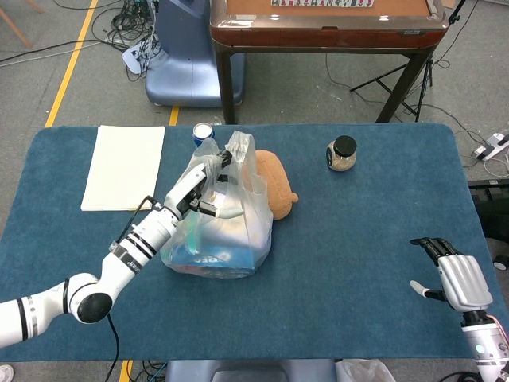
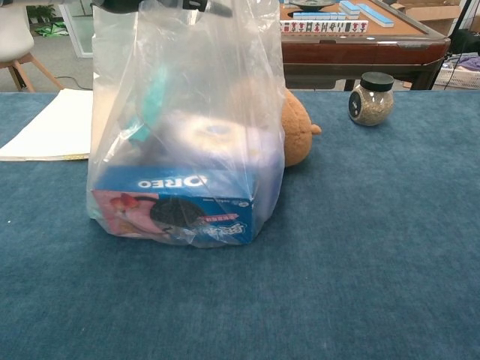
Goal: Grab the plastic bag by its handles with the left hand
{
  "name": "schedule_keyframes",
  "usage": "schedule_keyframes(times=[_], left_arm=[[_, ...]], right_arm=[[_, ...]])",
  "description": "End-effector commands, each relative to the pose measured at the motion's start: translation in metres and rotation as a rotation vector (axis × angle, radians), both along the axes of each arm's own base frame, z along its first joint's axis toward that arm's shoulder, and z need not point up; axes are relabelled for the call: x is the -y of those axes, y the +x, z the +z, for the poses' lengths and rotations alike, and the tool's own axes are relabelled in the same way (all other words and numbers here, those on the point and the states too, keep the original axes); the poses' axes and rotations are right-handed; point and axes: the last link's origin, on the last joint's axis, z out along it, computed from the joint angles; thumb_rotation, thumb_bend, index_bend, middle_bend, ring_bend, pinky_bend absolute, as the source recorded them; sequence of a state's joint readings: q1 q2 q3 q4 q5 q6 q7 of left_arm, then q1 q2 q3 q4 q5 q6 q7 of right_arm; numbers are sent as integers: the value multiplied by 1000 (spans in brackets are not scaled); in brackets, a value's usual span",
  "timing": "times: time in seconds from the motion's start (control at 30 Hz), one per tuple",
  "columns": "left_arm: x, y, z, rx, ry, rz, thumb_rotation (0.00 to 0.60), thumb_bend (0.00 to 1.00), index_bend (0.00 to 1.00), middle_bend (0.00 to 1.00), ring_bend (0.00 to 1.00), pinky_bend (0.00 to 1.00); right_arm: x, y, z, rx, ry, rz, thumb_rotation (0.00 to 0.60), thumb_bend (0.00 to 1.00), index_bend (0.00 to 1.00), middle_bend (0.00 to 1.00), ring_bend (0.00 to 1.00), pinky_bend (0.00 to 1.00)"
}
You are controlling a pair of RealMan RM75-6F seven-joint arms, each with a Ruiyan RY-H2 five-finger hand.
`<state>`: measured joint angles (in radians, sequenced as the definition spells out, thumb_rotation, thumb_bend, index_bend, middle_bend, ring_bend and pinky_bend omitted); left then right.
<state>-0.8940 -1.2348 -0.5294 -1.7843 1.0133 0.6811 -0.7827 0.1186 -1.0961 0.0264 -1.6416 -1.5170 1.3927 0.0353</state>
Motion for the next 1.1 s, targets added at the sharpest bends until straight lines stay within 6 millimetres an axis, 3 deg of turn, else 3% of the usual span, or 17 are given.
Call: schedule_keyframes(times=[0.03, 1.1], left_arm=[[2, 2, 1, 34, -9, -2, 600, 0, 13, 0, 21, 216], [9, 24, -3, 47, -197, -67, 600, 0, 51, 4, 37, 227]], right_arm=[[0, 0, 0, 0, 0, 0, 600, 0, 278, 283, 231, 525], [0, 1, 1, 2, -2, 3, 600, 0, 278, 283, 231, 525]])
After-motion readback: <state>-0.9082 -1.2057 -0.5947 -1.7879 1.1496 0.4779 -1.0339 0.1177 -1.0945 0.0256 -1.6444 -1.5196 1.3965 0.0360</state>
